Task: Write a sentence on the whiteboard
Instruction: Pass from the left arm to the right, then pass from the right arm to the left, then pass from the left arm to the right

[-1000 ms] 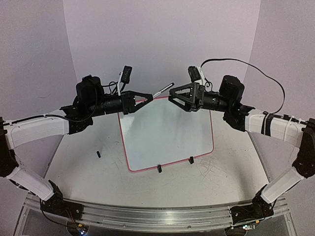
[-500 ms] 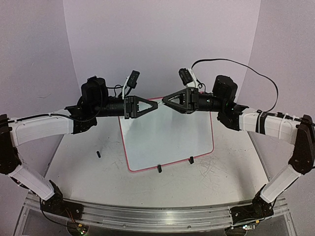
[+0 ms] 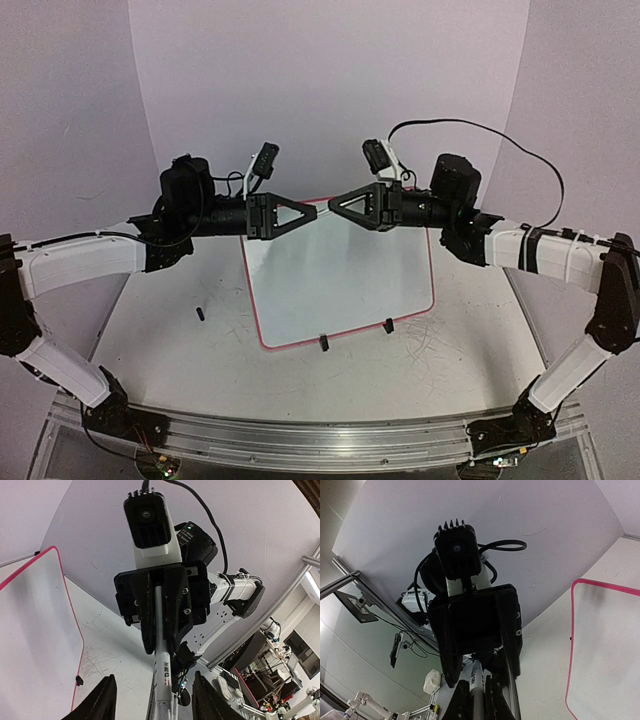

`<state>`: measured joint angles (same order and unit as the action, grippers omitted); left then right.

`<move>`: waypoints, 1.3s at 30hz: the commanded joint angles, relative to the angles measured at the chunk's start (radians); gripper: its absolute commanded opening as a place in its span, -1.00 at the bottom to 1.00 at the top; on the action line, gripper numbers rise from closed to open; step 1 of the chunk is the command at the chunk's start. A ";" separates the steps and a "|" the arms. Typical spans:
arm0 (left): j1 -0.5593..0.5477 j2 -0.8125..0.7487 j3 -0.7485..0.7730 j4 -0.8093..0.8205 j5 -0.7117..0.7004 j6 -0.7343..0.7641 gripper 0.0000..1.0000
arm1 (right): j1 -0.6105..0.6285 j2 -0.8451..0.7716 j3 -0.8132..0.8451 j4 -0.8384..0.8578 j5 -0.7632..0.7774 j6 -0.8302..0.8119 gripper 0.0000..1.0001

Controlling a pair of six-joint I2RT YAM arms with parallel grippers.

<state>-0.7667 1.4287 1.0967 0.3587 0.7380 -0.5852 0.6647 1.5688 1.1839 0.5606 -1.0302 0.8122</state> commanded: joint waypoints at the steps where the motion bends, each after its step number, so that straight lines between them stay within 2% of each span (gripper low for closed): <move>1: 0.030 -0.070 -0.025 0.030 0.053 -0.030 0.14 | 0.007 -0.028 0.019 0.041 -0.004 -0.022 -1.00; 9: 0.033 -0.039 -0.010 0.027 0.115 -0.055 -0.22 | 0.007 -0.018 0.025 0.016 0.003 -0.034 -1.00; 13: 0.031 -0.021 0.001 0.026 0.148 -0.062 -0.19 | 0.009 -0.025 0.026 -0.018 0.032 -0.057 -1.00; 16: 0.030 -0.003 0.008 0.026 0.148 -0.073 -0.25 | 0.010 -0.027 0.032 -0.047 0.048 -0.079 -1.00; 24: 0.027 0.028 0.023 0.026 0.150 -0.081 -0.64 | 0.014 -0.023 0.040 -0.069 0.056 -0.094 -1.00; 27: 0.028 0.018 0.018 0.026 0.129 -0.071 -0.94 | 0.013 -0.022 0.043 -0.083 0.054 -0.106 -1.00; 28: 0.028 0.017 0.017 0.026 0.124 -0.069 -0.99 | 0.014 -0.021 0.043 -0.091 0.053 -0.115 -0.95; 30: 0.029 0.017 0.016 0.026 0.120 -0.065 -1.00 | 0.015 -0.015 0.047 -0.114 0.063 -0.124 -0.53; 32: 0.029 0.020 0.016 0.025 0.119 -0.064 -1.00 | 0.017 0.003 0.064 -0.157 0.059 -0.142 -0.24; 36: 0.028 0.022 0.014 0.023 0.115 -0.065 -1.00 | 0.039 0.028 0.097 -0.214 0.049 -0.182 -0.03; 39: 0.029 0.021 0.013 0.021 0.114 -0.066 -1.00 | 0.057 0.032 0.109 -0.214 0.060 -0.195 0.00</move>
<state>-0.7368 1.4628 1.0733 0.3489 0.8598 -0.6552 0.6924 1.5864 1.2390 0.3645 -0.9758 0.6659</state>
